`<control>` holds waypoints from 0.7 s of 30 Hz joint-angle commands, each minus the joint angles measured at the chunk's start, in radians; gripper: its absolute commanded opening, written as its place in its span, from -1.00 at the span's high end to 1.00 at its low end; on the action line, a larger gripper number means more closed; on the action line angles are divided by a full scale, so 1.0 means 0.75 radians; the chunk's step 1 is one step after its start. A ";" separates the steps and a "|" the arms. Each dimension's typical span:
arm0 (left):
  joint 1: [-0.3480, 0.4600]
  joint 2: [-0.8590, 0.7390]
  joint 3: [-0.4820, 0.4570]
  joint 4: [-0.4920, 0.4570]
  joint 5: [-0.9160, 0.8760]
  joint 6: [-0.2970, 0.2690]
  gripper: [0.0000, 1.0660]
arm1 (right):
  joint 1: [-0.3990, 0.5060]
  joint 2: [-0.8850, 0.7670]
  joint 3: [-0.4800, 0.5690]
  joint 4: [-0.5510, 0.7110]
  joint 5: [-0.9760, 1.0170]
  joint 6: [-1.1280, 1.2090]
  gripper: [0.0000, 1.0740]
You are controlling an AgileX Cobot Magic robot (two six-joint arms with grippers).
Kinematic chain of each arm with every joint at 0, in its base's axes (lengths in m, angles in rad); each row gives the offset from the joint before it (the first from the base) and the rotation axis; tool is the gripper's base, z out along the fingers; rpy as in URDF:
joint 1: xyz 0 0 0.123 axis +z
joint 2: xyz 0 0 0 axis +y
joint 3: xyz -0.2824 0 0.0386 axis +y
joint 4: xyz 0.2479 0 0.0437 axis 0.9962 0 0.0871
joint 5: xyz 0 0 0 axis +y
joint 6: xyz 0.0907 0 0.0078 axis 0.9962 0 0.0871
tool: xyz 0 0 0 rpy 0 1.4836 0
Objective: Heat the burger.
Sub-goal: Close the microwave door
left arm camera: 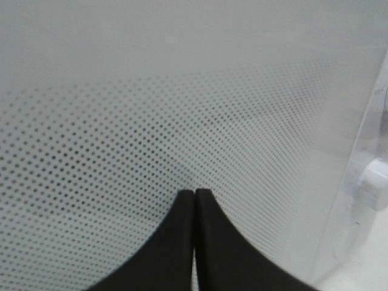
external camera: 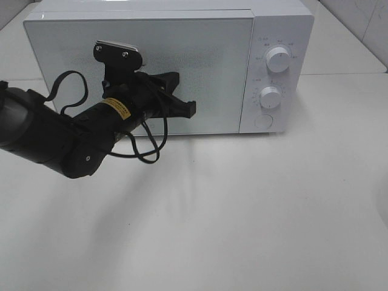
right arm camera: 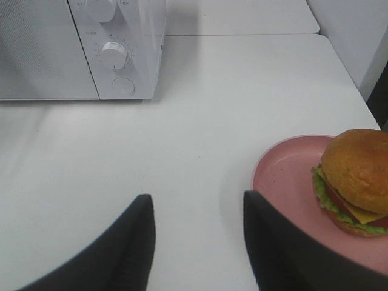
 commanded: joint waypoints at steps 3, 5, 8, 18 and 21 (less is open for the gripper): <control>0.043 0.033 -0.119 -0.245 0.020 0.005 1.00 | -0.003 -0.033 -0.001 0.009 -0.009 -0.013 0.09; 0.036 0.033 -0.132 -0.260 0.020 0.005 1.00 | -0.003 -0.033 -0.001 0.009 -0.009 -0.013 0.09; 0.020 0.033 -0.149 -0.265 0.024 0.004 1.00 | -0.003 -0.033 -0.001 0.009 -0.009 -0.013 0.09; -0.039 0.031 -0.155 -0.288 0.028 0.028 1.00 | -0.003 -0.033 -0.001 0.009 -0.009 -0.013 0.09; -0.088 0.009 -0.155 -0.319 0.033 0.096 1.00 | -0.003 -0.033 -0.001 0.009 -0.009 -0.013 0.09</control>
